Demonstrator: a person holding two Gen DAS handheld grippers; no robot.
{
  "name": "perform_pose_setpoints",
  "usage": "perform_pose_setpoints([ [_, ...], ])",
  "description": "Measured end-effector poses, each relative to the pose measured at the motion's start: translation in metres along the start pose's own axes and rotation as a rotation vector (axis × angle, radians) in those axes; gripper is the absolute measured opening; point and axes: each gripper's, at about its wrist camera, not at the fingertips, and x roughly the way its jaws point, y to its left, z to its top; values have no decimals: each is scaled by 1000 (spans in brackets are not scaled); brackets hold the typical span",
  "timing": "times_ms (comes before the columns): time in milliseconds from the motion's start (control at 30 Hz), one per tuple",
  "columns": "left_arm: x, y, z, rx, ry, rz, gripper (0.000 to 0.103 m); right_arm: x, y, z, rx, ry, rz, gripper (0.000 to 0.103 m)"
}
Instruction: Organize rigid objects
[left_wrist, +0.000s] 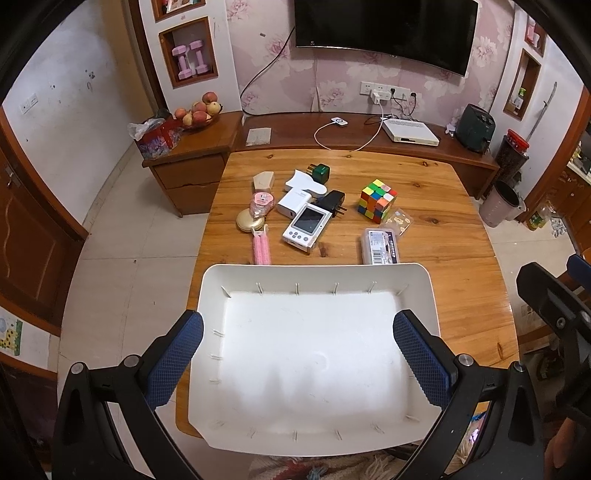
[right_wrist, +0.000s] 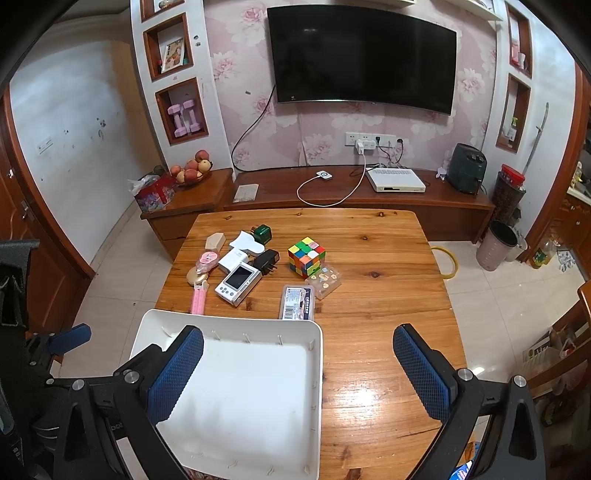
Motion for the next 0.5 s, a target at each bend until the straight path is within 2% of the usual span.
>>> perform_pose_setpoints([
  [500, 2, 1, 12, 13, -15, 28, 102, 5, 2, 7, -18, -17, -26, 103],
])
